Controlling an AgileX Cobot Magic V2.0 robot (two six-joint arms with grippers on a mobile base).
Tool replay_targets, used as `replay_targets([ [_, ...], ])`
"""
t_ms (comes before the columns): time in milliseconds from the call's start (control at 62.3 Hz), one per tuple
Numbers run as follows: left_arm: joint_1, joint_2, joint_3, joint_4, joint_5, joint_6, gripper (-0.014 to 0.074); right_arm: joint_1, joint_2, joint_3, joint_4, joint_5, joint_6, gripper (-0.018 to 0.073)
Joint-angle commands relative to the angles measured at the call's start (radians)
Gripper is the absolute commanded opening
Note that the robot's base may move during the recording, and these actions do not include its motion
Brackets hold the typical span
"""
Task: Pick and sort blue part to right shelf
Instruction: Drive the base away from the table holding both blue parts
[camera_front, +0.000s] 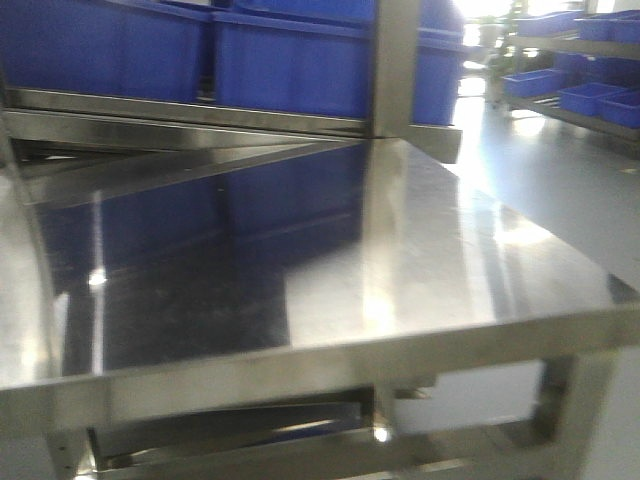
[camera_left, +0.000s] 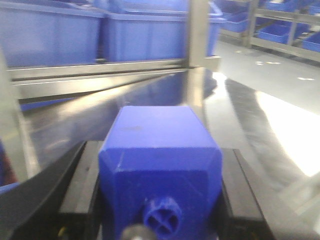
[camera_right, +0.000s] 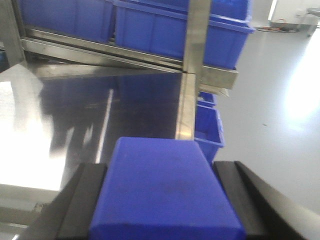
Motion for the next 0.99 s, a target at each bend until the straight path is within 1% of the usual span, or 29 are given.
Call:
replay_targets([
  [0,-0.008,0.015,-0.026,0.016,-0.090,-0.011,0.0312,-0.001,0.014,-0.026,-0.024,-0.089,-0.006,0.0278],
  [978,-0.008,0.015,-0.026,0.016,-0.090,-0.011,0.0312,-0.001,0.014,-0.026,-0.024,-0.089,-0.006,0.0278],
])
